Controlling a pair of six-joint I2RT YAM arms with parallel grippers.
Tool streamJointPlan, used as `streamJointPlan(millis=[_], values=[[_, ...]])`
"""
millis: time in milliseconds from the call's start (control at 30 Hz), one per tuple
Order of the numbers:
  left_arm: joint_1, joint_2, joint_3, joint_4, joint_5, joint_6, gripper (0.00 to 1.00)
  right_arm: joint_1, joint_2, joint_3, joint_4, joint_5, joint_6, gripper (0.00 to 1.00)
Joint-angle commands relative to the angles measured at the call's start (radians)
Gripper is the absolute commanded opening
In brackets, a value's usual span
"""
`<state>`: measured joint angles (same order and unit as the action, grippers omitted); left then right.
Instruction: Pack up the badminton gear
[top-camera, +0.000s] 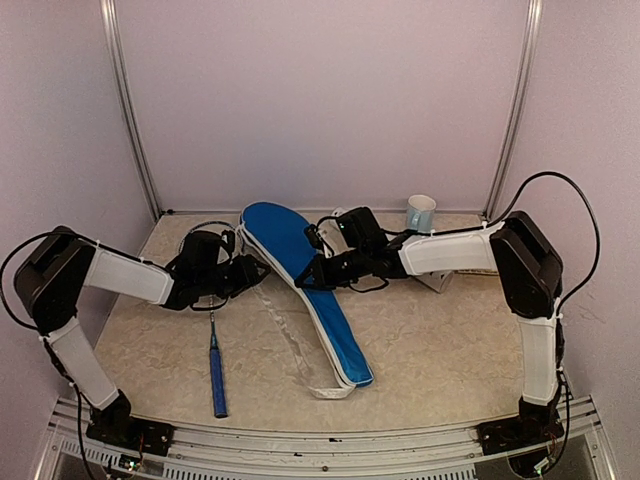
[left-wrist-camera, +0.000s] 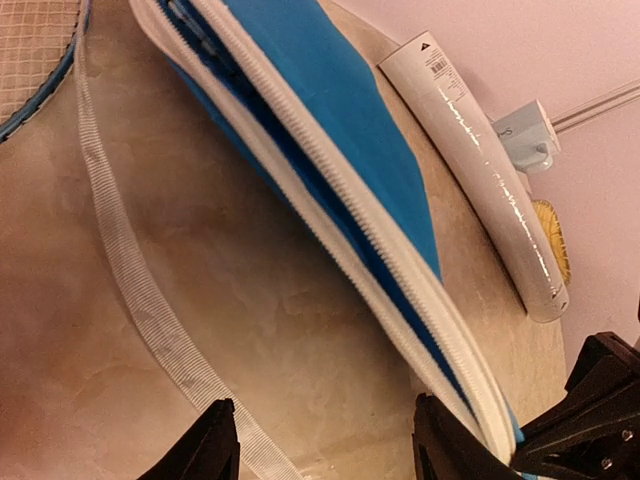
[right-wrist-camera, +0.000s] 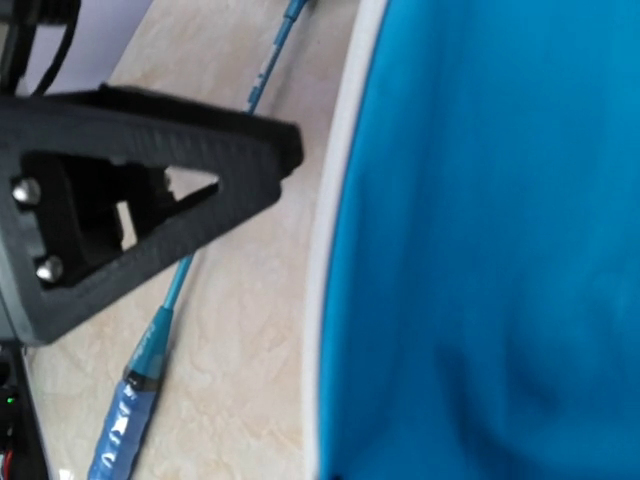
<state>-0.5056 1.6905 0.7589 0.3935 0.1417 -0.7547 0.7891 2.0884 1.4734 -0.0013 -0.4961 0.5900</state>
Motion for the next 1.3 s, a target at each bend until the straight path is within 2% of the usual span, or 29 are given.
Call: streamJointPlan(millis=[0,333,700,1167,1233,1267], values=[[-0.012,0.045,0.055,0.08,0.034,-0.023,0.57,-0.007,-0.054,-0.013,0.061,-0.042,0.016,0.0],[-0.032,0.122,0.086,0.114,0.051,-0.049,0.53,-0.008,-0.063,-0.027,0.082,-0.049,0.027,0.0],[-0.039,0.064,0.025,0.123,0.02,-0.049,0.52,-0.019,-0.068,-0.051,0.105,-0.05,0.043,0.0],[-0.092,0.166,0.141,0.117,0.052,-0.04,0.52,-0.018,-0.062,-0.05,0.118,-0.082,0.048,0.0],[-0.107,0.18,0.147,0.116,0.056,-0.038,0.49,-0.018,-0.062,-0.049,0.12,-0.082,0.047,0.0],[-0.11,0.185,0.144,0.117,0.057,-0.041,0.44,-0.019,-0.063,-0.05,0.119,-0.081,0.047,0.0]])
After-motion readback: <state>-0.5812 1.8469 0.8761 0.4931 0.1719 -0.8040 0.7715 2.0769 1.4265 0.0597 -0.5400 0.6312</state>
